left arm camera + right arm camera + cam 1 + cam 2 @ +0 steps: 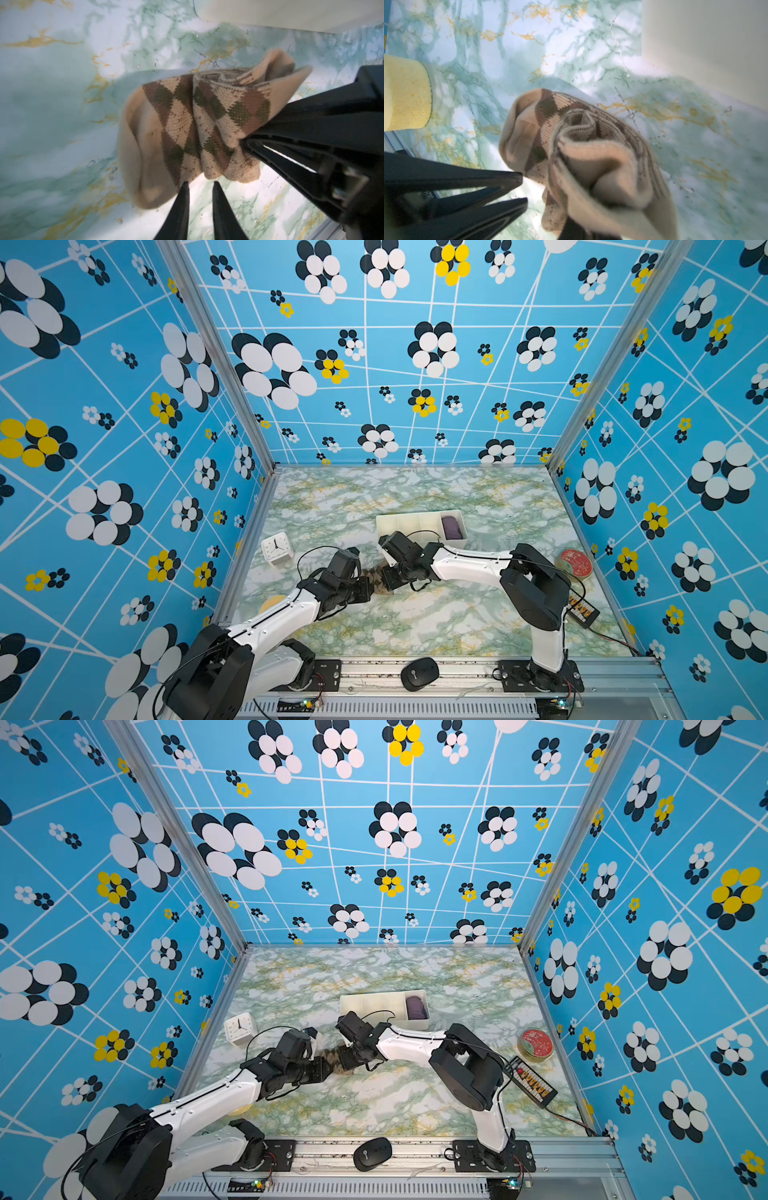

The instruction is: Roll the socks

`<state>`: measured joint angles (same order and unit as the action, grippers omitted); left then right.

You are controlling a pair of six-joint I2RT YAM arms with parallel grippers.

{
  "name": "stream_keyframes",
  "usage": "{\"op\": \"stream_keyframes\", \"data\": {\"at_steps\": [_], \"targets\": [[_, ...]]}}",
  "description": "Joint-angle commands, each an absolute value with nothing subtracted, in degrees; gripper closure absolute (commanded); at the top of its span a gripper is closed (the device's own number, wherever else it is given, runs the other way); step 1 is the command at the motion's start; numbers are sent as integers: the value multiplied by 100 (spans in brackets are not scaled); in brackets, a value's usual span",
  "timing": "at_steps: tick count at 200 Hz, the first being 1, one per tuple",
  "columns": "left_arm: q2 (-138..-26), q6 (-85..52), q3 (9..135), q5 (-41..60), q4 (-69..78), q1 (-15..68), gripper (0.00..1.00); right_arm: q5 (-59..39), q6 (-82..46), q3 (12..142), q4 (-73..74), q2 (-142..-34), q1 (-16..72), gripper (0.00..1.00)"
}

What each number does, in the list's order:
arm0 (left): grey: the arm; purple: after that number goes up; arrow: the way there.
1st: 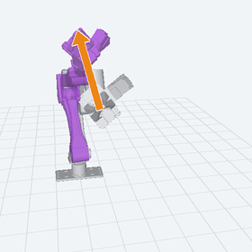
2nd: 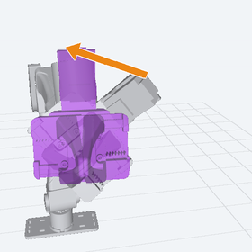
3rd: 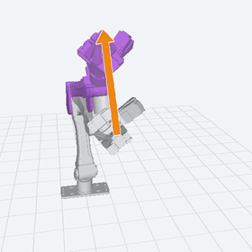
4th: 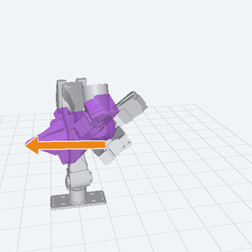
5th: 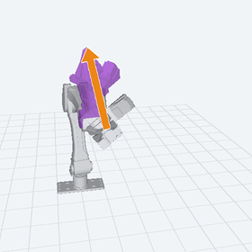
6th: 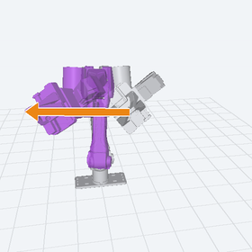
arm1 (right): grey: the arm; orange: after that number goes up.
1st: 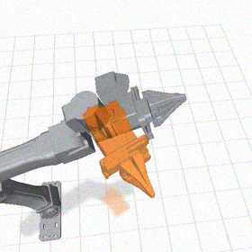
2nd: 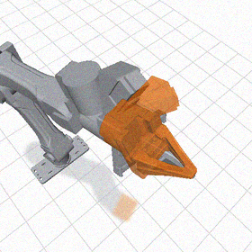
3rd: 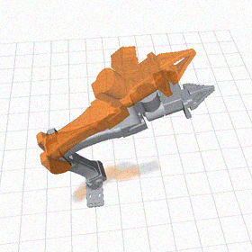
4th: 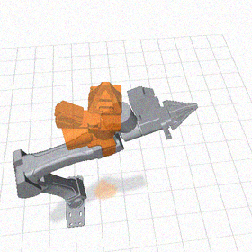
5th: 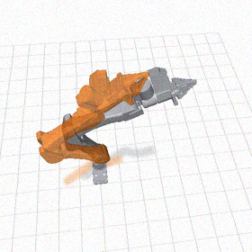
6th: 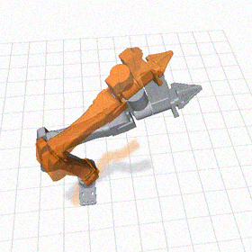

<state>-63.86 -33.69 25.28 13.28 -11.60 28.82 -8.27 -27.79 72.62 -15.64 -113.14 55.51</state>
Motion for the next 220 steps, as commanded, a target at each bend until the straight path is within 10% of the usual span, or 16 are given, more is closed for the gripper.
{"op": "stream_keyframes", "data": {"at_steps": [1,220], "targets": [[-6189,-3173,2636,1325,-1434,2705,78,-595,-2777,6726,-2591,-12124,5651,91],[-7599,-3489,2856,1077,177,3064,80,-986,-2672,6268,-2066,-11027,5694,90]]}}
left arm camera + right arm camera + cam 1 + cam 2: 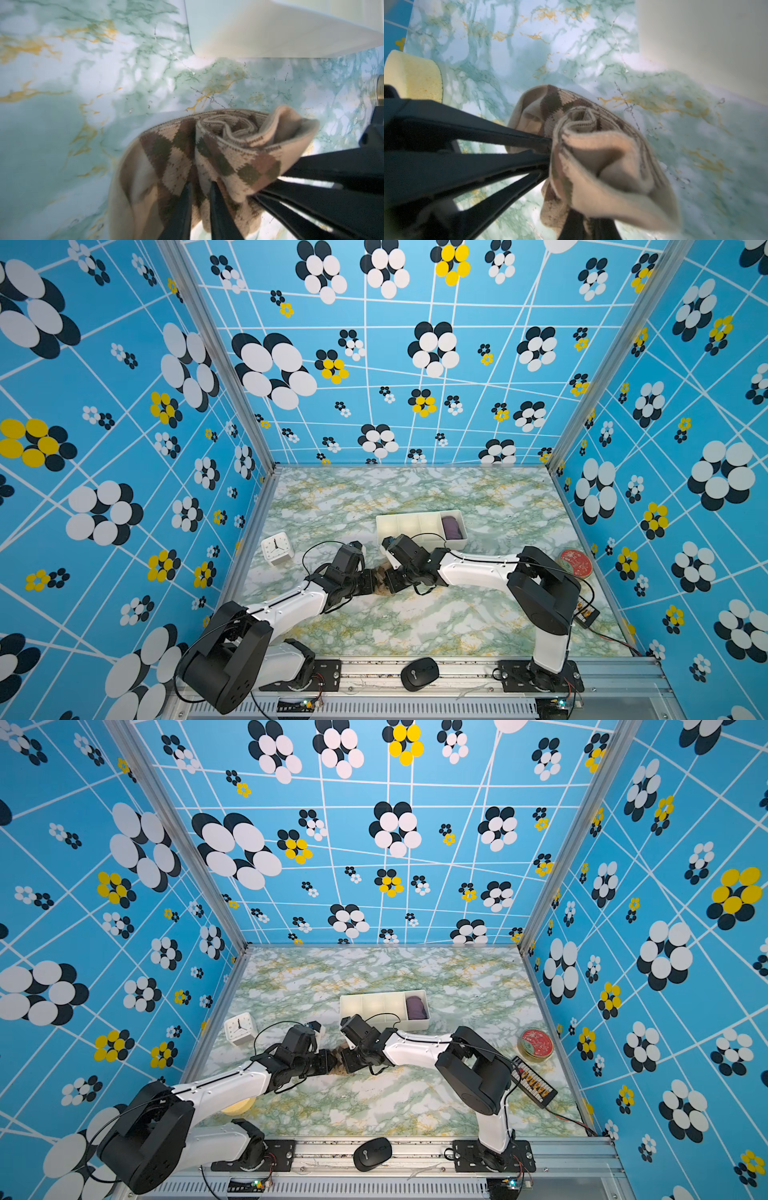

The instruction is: Roll the socks

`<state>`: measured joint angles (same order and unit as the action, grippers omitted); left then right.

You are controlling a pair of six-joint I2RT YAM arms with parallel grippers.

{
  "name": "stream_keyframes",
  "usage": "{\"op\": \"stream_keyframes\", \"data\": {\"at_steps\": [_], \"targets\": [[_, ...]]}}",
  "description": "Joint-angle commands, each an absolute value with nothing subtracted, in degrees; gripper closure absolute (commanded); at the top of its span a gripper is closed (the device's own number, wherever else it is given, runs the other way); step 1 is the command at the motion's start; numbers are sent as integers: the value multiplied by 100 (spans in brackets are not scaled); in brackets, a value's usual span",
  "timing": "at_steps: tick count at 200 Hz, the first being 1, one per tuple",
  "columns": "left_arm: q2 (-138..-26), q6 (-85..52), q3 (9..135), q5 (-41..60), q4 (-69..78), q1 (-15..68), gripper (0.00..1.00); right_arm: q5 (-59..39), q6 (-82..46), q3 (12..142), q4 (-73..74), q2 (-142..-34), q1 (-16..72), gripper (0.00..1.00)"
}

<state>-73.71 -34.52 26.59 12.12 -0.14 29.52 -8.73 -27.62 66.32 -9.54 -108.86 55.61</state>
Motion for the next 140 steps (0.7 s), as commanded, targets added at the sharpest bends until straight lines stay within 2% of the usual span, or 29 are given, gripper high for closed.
{"op": "stream_keyframes", "data": {"at_steps": [1,64,140], "targets": [[-7614,-3489,2856,1079,181,3066,80,-985,-2672,6267,-2066,-11024,5695,90],[-8674,-3747,2941,1292,888,3462,81,-1028,-2707,6037,-1907,-10602,5693,90],[-8996,-4211,2882,1915,1181,3840,81,-627,-2717,5801,-1878,-10117,5664,90]]}}
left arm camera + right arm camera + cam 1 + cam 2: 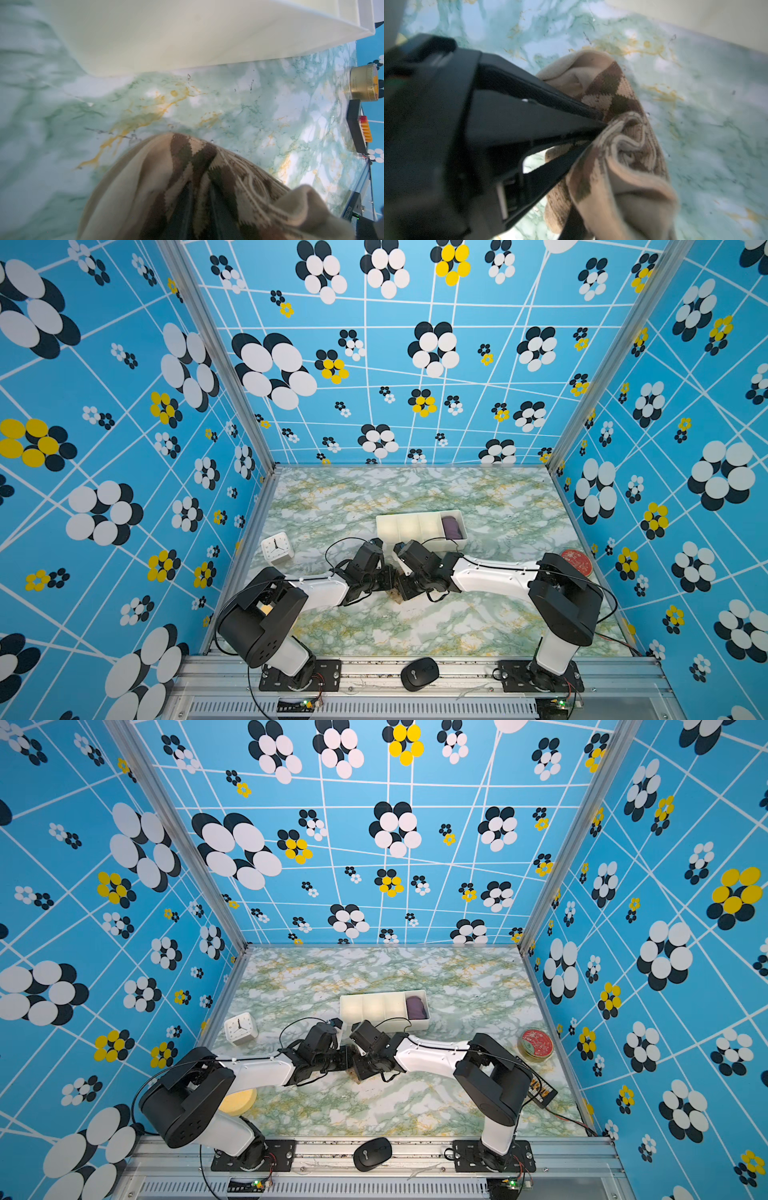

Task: Roll the socks
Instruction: 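Bring both grippers back together on the sock roll at the table centre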

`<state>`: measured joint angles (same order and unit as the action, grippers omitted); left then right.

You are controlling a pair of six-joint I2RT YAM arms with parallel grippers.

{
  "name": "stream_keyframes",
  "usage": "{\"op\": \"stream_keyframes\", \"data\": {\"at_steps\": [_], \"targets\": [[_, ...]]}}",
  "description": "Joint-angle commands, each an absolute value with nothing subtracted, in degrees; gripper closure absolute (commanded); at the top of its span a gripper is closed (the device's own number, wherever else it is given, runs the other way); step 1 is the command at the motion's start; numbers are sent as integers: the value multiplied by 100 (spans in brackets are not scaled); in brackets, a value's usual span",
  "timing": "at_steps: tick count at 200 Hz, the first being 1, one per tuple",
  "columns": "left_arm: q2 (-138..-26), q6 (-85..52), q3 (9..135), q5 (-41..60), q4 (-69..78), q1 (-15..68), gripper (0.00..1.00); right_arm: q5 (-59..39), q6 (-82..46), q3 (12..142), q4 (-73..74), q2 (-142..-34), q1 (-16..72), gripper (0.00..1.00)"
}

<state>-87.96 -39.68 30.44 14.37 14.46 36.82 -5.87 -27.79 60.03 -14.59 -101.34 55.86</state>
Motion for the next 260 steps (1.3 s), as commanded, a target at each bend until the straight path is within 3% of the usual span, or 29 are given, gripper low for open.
{"op": "stream_keyframes", "data": {"at_steps": [1,100,171,260], "targets": [[-8998,-4219,2873,1929,1179,3845,81,-621,-2716,5788,-1875,-10116,5662,90],[-8955,-4854,2651,2053,1364,4598,81,-249,-2792,5399,-1860,-9640,5281,90],[-9788,-5313,2887,2052,2153,5095,81,13,-2492,5466,-2291,-9611,5238,90],[-9616,-5168,2953,2021,1904,5142,81,-561,-2812,5263,-1881,-9184,5238,83]]}}
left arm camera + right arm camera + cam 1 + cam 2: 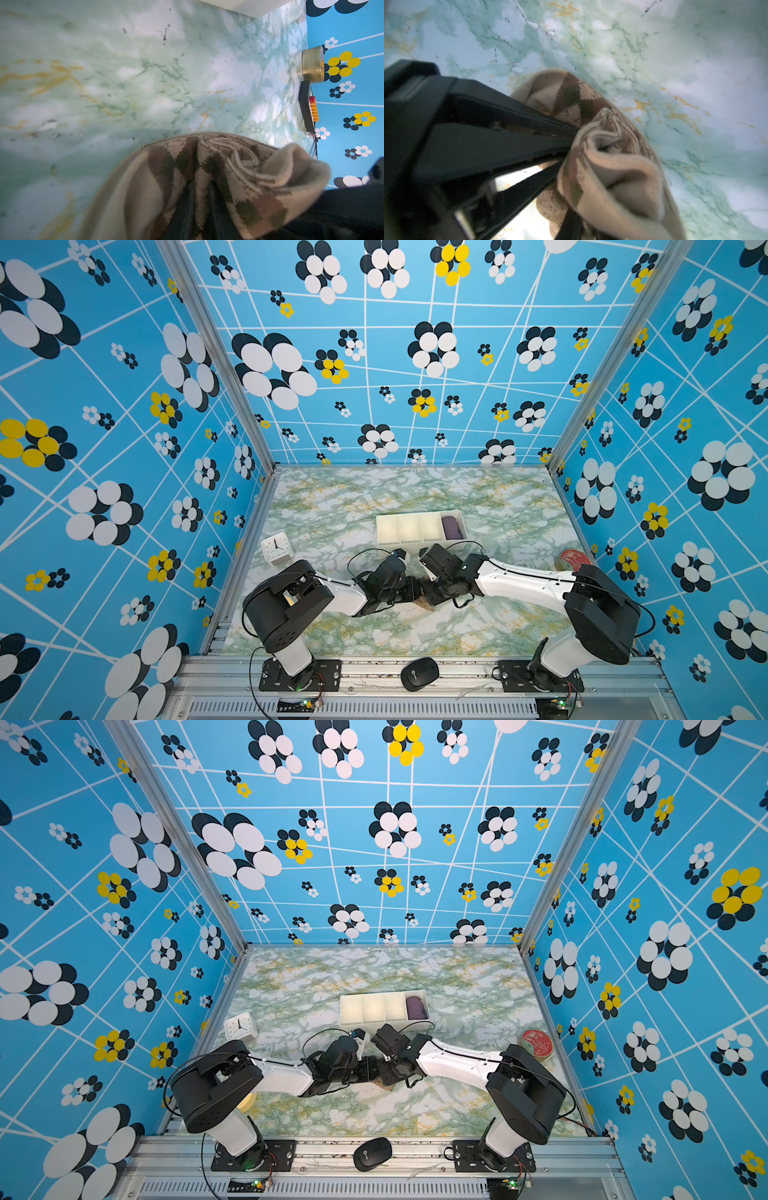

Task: Roll the socks
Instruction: 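Bring both grippers back together on the sock roll at the table centre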

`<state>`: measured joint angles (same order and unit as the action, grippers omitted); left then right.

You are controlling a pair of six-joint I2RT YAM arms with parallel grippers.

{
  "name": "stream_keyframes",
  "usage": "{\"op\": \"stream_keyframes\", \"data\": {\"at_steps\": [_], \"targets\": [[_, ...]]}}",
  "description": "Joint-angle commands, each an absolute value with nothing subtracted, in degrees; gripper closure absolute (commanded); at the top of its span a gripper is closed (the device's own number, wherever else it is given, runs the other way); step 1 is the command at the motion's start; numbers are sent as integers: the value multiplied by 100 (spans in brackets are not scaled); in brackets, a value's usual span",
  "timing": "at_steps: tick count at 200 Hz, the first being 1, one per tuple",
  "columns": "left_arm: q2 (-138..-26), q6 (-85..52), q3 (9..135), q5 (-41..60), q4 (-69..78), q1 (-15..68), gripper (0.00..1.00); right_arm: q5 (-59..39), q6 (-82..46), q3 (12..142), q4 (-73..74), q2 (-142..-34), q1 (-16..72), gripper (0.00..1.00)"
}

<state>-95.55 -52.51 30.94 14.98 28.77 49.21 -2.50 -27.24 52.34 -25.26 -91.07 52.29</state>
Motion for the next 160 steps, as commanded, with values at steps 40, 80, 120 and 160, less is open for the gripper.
{"op": "stream_keyframes", "data": {"at_steps": [40,80,120,160], "targets": [[-9580,-5111,3001,2030,1719,5133,81,-584,-2865,5232,-1775,-9097,5221,74],[-9623,-5046,3093,2048,1591,5099,81,-676,-2878,5179,-1767,-8958,5124,71],[-9676,-5001,3137,2057,1514,5080,81,-937,-3000,4934,-1543,-8663,4970,65],[-9762,-5036,3152,2054,1634,5082,81,-1268,-3117,4793,-1269,-8604,4902,63]]}}
